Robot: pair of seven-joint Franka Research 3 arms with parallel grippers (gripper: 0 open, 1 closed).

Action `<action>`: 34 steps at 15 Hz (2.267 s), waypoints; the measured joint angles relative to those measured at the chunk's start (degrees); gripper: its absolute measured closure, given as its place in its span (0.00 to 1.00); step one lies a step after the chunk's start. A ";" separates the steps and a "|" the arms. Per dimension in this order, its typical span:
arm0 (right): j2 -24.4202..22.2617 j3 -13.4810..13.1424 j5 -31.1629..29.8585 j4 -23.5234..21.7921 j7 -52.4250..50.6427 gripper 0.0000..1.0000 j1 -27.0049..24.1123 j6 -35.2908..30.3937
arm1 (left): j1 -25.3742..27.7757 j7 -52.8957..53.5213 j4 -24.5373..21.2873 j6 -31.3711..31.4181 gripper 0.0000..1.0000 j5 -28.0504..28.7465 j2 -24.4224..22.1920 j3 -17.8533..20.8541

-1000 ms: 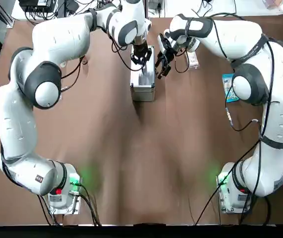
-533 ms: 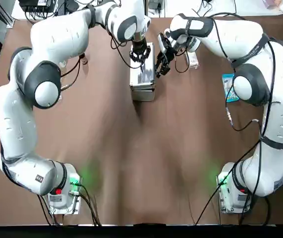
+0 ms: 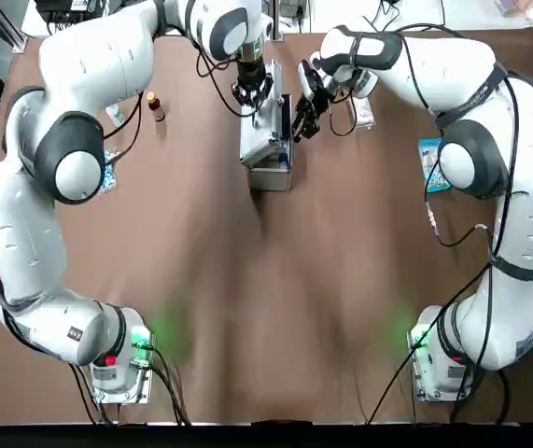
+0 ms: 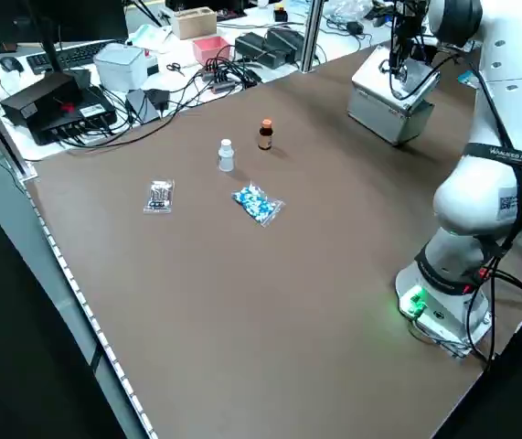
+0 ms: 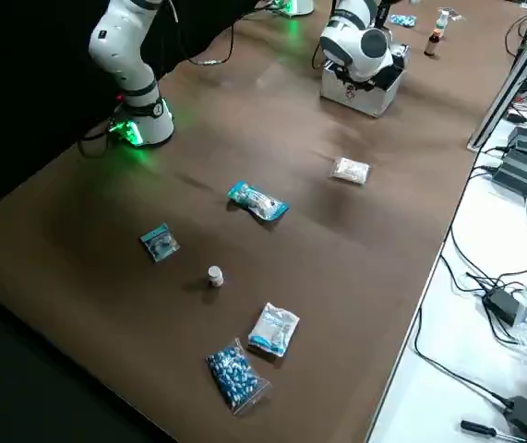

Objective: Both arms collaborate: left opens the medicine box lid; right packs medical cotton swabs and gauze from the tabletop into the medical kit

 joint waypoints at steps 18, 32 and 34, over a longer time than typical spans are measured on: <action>-0.03 0.07 0.07 0.07 -0.14 0.63 0.23 0.83 | 5.45 6.73 0.39 -6.46 0.81 0.00 -0.92 -0.32; -0.10 0.08 0.10 0.12 -0.14 0.63 0.33 0.84 | 15.97 16.37 1.83 -13.38 0.01 0.03 -7.25 -0.96; -0.10 0.07 0.11 0.13 -0.14 0.64 0.34 0.84 | 17.25 18.94 1.86 -15.82 0.01 0.03 -8.92 -1.07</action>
